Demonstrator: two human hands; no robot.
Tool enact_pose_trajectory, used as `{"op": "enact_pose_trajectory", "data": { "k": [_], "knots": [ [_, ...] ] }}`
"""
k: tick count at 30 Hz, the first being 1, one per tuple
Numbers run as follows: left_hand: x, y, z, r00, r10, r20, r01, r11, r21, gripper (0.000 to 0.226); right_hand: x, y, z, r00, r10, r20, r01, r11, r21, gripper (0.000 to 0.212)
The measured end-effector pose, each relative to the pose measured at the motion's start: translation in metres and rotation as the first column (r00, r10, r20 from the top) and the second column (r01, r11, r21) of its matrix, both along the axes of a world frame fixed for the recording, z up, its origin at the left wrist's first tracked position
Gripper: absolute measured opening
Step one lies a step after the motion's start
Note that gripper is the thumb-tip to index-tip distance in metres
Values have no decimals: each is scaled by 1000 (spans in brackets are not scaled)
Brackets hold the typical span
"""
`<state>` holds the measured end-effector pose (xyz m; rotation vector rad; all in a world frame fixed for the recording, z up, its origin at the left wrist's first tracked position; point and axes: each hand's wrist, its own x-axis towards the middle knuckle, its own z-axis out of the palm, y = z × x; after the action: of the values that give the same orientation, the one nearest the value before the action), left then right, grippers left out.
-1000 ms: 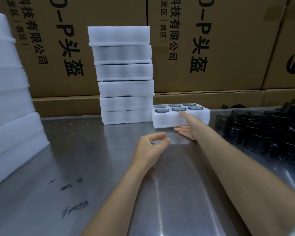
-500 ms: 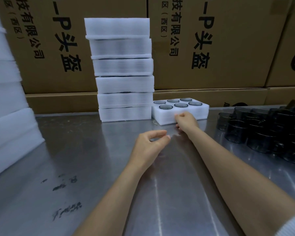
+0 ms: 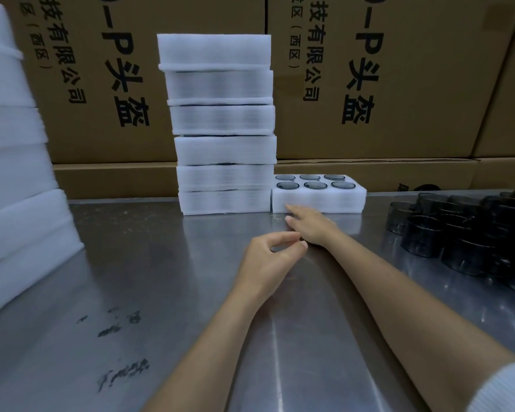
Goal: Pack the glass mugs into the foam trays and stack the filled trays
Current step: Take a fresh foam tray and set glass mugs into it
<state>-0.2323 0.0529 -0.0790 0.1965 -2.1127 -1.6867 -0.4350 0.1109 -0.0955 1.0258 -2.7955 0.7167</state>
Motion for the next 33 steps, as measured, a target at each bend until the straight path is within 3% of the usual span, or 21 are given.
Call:
{"op": "enact_pose_trajectory", "data": {
  "k": [3,5,7,9,11,12,14,19,26,29,33],
  "knots": [
    [-2,-1,-1,1000,6,1,-6,1000,16,24,-2,-3,2,1000,11,-2,-11,999,30,45],
    [-3,-1,-2,1000,9,5,-9,1000,18,23,2,-3,4,1000,-26,3,26,999,-43,34],
    [-2,-2,-2,1000,-2,6,1,999,41,20,5,0,7,960,-275,-63,253,939,-233,28],
    [-1,-2,-1,1000,-10,7,10,999,33,21,5,12,14,800,-591,101,564,684,-463,32],
    [0,-2,-1,1000,-18,3,17,1000,18,35,0,27,17,679,-644,351,710,456,-537,45],
    [0,-2,0,1000,-15,4,15,1000,18,42,-5,32,18,665,-628,405,728,424,-539,49],
    [-2,-3,0,1000,-11,4,11,999,30,43,-14,37,17,682,-600,419,722,462,-515,52],
    [-8,-5,-4,999,-33,12,32,999,42,18,-24,47,16,749,-558,357,662,633,-400,50],
    [-11,-5,-5,1000,-25,2,25,999,35,14,-24,59,16,813,-465,349,575,733,-363,53],
    [-8,-5,-4,1000,10,-1,-10,999,32,13,-8,54,15,851,-457,259,513,830,-220,46],
    [-1,-2,0,996,88,-7,-88,995,50,10,26,51,9,887,-431,167,454,880,-143,50]
  ]
}}
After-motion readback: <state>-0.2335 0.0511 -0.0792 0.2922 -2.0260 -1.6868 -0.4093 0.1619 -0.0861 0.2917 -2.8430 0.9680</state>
